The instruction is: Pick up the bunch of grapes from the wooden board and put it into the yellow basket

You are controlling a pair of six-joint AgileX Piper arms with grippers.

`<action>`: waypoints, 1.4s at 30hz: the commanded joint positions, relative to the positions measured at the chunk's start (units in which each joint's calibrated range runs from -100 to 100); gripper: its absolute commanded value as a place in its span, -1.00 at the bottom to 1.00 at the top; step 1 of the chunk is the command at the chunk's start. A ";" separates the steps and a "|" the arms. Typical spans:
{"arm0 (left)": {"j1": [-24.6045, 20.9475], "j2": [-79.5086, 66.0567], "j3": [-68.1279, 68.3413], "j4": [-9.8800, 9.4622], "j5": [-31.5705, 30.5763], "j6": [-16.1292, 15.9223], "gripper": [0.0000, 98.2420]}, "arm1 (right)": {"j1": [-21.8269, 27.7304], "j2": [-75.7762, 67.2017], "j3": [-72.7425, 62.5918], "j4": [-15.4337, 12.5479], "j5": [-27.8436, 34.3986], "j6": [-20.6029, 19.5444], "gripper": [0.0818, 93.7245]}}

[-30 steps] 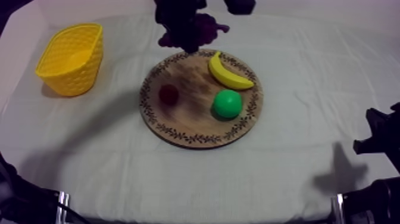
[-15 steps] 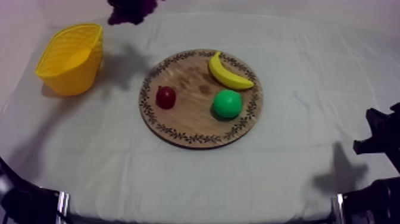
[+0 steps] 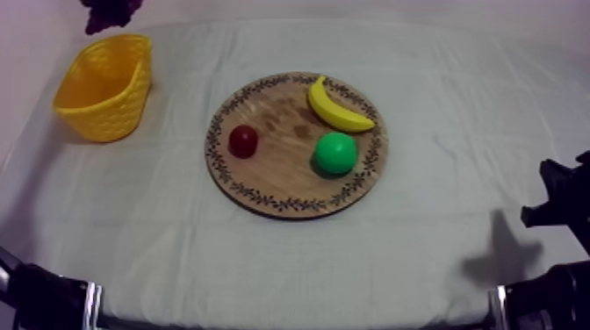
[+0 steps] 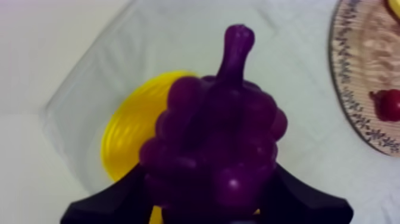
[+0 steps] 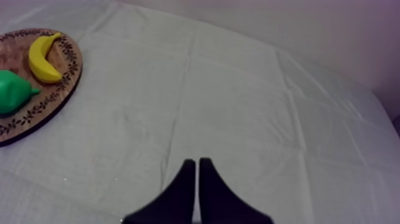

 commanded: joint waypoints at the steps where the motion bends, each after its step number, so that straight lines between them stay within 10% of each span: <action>1: -1.91 -0.49 0.49 -0.03 -0.03 0.01 -0.05 | -0.02 0.00 -0.04 -0.02 0.02 0.02 -0.99; 42: -6.87 12.10 10.78 4.38 -5.72 4.30 0.01 | -0.02 0.00 -0.04 -0.02 0.02 0.02 -0.99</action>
